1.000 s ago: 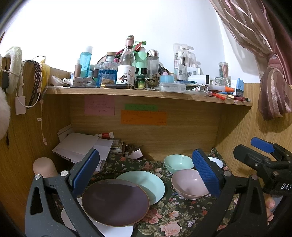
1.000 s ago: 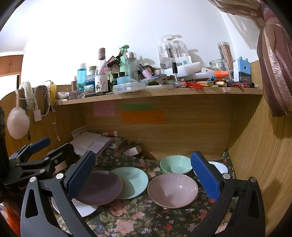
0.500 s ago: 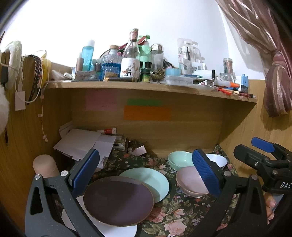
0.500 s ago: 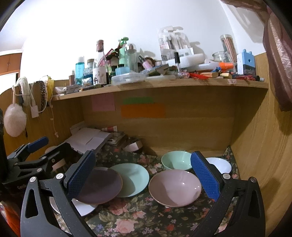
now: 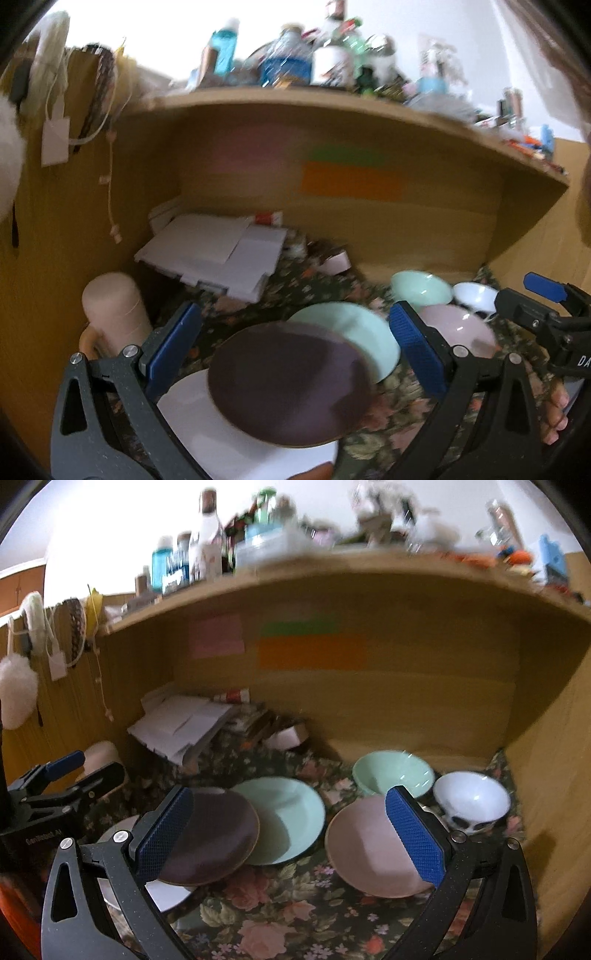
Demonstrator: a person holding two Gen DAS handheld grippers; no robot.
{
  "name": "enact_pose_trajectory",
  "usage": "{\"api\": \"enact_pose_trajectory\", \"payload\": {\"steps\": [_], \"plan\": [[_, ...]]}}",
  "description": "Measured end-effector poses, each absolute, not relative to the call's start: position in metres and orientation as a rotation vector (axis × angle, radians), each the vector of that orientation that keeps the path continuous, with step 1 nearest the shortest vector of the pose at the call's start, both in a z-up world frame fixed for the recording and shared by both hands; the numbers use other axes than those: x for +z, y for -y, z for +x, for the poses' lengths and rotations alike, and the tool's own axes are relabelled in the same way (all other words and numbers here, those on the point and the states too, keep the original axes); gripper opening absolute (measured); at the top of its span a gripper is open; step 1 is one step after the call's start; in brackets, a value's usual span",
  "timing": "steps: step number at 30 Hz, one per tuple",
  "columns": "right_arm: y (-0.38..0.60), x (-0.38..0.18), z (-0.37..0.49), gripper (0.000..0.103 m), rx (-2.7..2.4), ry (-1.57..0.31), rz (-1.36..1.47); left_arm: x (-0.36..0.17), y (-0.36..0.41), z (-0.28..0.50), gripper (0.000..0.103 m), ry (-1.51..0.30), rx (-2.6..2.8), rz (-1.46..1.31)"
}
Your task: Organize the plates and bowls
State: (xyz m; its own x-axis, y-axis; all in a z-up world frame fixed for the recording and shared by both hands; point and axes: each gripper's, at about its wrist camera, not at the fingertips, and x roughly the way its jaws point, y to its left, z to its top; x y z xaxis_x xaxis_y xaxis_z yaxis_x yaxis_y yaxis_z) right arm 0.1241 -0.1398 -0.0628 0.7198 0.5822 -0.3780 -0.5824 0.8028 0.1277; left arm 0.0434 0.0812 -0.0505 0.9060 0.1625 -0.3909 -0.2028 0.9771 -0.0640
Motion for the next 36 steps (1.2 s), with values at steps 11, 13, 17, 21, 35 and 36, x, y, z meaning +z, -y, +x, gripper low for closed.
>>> {"api": "enact_pose_trajectory", "payload": {"steps": [11, 13, 17, 21, 35, 36], "plan": [[0.093, -0.095, 0.157, 0.103, 0.704, -0.561, -0.087, -0.104, -0.128, 0.066, 0.103, -0.567, 0.268, -0.105], [0.084, -0.101, 0.162, 0.103, 0.724, -0.592, -0.109, -0.114, -0.137, 0.070, 0.103, -0.594, 0.287, -0.119], [0.064, -0.116, 0.173, 0.100, 0.754, -0.654, -0.148, -0.131, -0.152, 0.076, 0.103, -0.659, 0.284, -0.170], [0.047, -0.131, 0.185, 0.088, 0.778, -0.729, -0.169, -0.145, -0.161, 0.081, 0.090, -0.724, 0.272, -0.196], [0.024, -0.160, 0.218, 0.046, 0.799, -0.893, -0.186, -0.169, -0.173, 0.092, 0.050, -0.842, 0.194, -0.294], [0.024, -0.161, 0.221, 0.043, 0.802, -0.901, -0.184, -0.169, -0.172, 0.092, 0.048, -0.849, 0.190, -0.296]]}}
